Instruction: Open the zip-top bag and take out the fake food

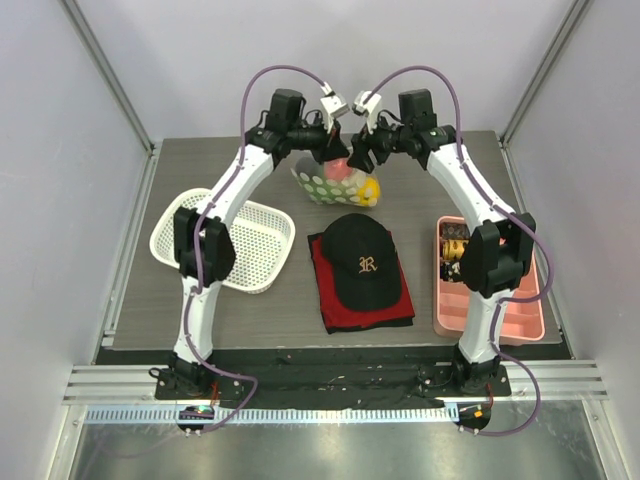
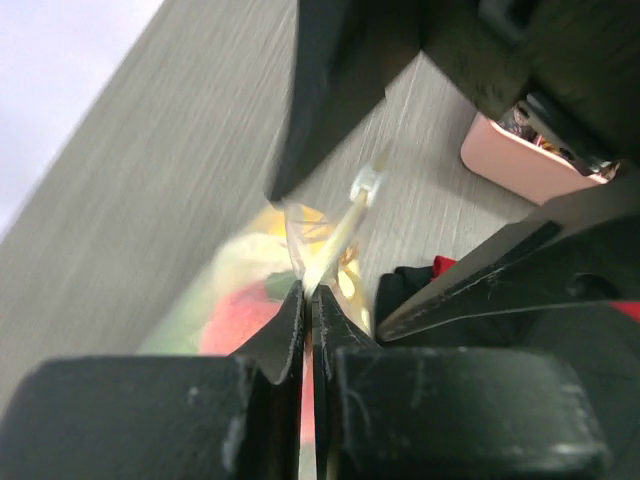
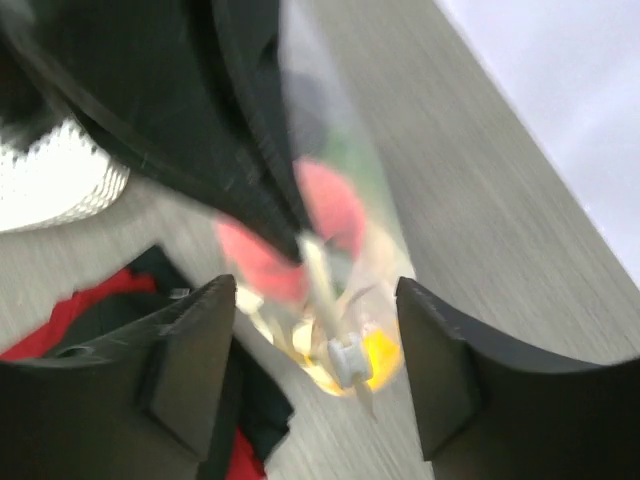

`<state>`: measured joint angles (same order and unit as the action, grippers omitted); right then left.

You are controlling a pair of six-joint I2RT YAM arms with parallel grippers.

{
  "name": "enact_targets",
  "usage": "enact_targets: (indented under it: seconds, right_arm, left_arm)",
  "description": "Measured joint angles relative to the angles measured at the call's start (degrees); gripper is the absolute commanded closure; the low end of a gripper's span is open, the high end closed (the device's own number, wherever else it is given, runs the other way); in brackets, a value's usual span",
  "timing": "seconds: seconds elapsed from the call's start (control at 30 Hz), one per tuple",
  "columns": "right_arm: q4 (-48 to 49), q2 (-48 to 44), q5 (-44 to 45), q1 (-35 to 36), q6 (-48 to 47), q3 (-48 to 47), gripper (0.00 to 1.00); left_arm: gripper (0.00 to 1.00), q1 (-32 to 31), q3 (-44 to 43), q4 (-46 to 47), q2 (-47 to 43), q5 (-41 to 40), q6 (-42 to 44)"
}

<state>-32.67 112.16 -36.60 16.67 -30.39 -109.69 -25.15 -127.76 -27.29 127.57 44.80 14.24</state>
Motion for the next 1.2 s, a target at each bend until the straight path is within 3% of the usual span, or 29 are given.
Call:
enact_targets:
  seconds: [0.07, 0.2, 0.3, 0.5, 0.87, 1.07, 1.13, 1.17, 1.2]
  right_arm:
    - [5.6, -0.7, 0.9, -0.1, 3.9, 2.1, 0.22]
    - [19.6, -6.0, -0.3, -1.3, 12.5, 15.1, 0.24]
    - [30.3, -9.4, -3.6, -3.8, 19.9, 24.8, 0.26]
    - [44.4, -10.7, -6.6, -6.3, 26.5, 33.7, 0.28]
    - [57.0, -10.4, -10.7, -6.4, 33.7, 34.4, 0.46]
    - [59.5, -7.9, -11.8, -6.5, 36.1, 31.1, 0.47]
    - [60.3, -6.7, -12.3, -6.6, 36.9, 29.9, 0.61]
    - [60.7, -6.1, -12.7, -6.6, 37.2, 29.3, 0.77]
    - [61.0, -5.5, -13.2, -6.7, 37.8, 28.8, 0.85]
  left_arm:
    - [1.00, 0.0, 3.8, 3.0, -1.4, -1.2, -3.1]
    - [1.00, 0.2, 10.0, 8.6, -3.9, -1.9, -11.0]
    - [1.00, 0.6, 11.8, 12.2, -4.8, -1.2, -17.3]
    - [1.00, 2.2, 12.9, 19.1, -5.1, 1.9, -29.3]
    - [1.00, 3.5, 12.9, 21.6, -5.1, 4.7, -35.5]
    - [1.00, 3.5, 12.9, 22.5, -5.1, 6.7, -36.9]
    - [1.00, 3.5, 12.9, 22.8, -5.1, 7.4, -37.0]
    - [1.00, 3.5, 12.9, 22.8, -5.1, 7.6, -37.0]
    - [0.98, 3.5, 12.9, 22.8, -5.1, 7.6, -37.0]
